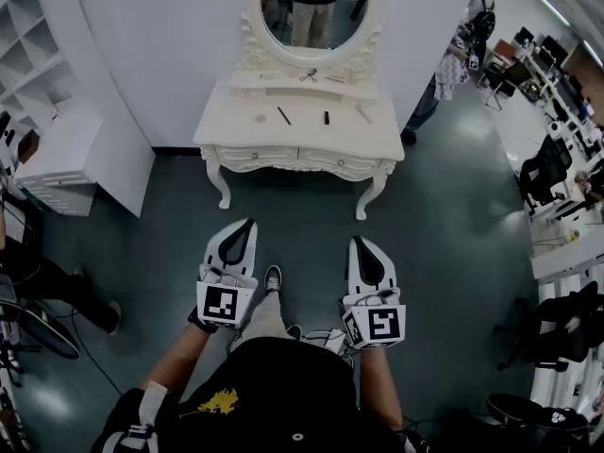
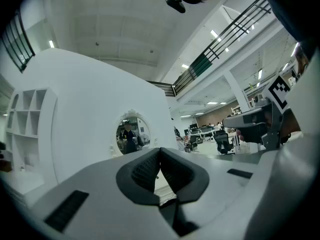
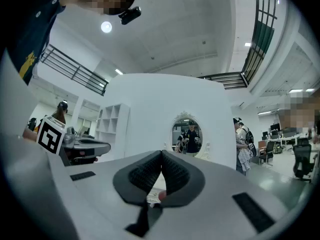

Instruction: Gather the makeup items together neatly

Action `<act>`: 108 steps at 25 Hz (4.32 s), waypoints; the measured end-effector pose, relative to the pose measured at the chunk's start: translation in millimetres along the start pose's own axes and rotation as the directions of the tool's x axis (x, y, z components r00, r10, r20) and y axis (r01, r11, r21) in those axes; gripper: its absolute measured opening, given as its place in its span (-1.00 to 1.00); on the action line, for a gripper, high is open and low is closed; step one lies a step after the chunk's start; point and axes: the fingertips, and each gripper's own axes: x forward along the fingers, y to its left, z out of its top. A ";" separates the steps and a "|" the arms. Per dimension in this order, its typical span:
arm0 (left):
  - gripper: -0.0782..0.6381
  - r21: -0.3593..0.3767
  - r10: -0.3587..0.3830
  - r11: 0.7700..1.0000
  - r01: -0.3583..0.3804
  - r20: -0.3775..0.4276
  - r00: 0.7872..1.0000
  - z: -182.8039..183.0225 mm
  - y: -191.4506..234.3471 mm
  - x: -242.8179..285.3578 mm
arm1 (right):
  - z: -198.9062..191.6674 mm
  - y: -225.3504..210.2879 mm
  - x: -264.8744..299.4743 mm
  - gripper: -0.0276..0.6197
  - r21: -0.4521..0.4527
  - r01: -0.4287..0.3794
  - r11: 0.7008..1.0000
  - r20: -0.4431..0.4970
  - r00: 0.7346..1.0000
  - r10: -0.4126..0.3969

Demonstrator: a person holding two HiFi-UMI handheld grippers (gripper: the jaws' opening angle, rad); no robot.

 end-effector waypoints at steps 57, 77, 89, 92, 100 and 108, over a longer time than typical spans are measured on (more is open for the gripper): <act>0.43 0.009 0.037 0.999 -0.036 -0.223 0.974 -96.7 143.0 193.4 | -80.9 -94.5 235.7 0.24 0.069 0.060 0.996 -0.246 0.968 -0.041; 0.43 -0.075 -0.056 0.996 0.038 -0.249 0.967 -176.8 238.1 376.8 | -140.2 -147.7 450.2 0.13 0.057 0.114 0.992 -0.339 0.937 -0.088; 0.43 -0.098 -0.041 0.995 0.019 -0.226 0.973 -224.6 249.7 577.1 | -209.7 -261.9 622.2 -0.02 0.171 0.119 0.978 -0.440 0.898 -0.033; 0.43 -0.088 -0.033 0.996 0.009 -0.272 0.962 -243.3 252.4 605.9 | -240.4 -273.1 643.9 -0.05 0.195 0.116 0.974 -0.505 0.863 -0.001; 0.42 -0.107 -0.095 0.993 0.055 -0.419 0.903 -316.1 265.3 640.6 | -313.8 -300.8 696.9 -0.18 0.120 0.126 0.985 -0.629 0.777 -0.023; 0.42 -0.126 -0.147 0.987 0.101 -0.446 0.883 -364.8 283.0 659.3 | -390.7 -290.1 719.5 -0.23 0.070 0.188 0.980 -0.715 0.694 -0.082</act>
